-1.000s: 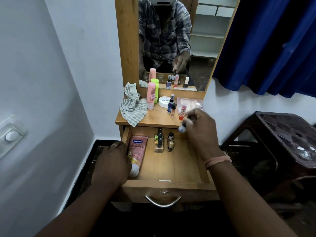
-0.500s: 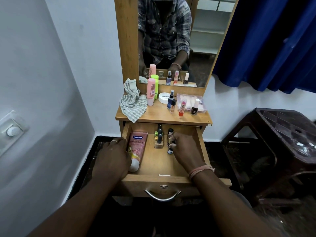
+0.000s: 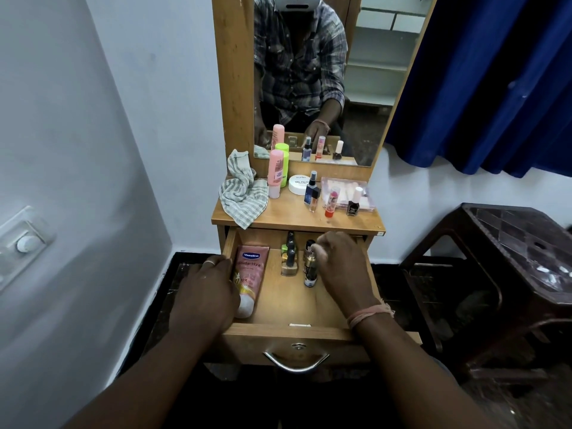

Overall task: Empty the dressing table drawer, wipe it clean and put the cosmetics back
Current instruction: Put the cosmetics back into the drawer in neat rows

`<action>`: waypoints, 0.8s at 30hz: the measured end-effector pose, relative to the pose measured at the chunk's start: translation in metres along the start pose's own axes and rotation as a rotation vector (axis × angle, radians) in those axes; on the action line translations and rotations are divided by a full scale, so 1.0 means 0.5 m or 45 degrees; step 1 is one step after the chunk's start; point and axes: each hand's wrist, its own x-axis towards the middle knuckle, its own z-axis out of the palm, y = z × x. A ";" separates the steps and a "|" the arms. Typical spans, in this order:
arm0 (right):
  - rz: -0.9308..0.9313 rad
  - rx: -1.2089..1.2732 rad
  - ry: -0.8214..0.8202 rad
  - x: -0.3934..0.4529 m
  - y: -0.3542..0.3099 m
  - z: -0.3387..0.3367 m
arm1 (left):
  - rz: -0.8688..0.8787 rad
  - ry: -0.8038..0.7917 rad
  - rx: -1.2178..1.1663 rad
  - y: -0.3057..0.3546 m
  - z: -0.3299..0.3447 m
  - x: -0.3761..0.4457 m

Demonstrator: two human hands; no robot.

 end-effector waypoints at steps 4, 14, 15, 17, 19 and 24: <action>0.032 0.033 0.202 0.070 -0.008 -0.027 | -0.002 -0.001 -0.007 0.002 -0.002 -0.002; 0.096 -0.082 0.112 0.168 0.008 -0.015 | -0.001 0.004 -0.009 0.001 0.003 0.002; 0.106 -0.070 0.126 0.172 0.009 -0.012 | 0.000 0.005 -0.013 0.000 0.003 0.003; 0.136 -0.050 0.144 0.179 0.008 -0.006 | 0.000 0.008 -0.019 0.000 0.003 0.003; 0.163 -0.059 0.156 0.183 0.008 0.001 | 0.002 0.009 -0.023 -0.001 0.003 0.003; 0.245 -0.118 0.192 0.200 0.004 0.018 | 0.020 -0.003 -0.021 -0.002 0.002 0.004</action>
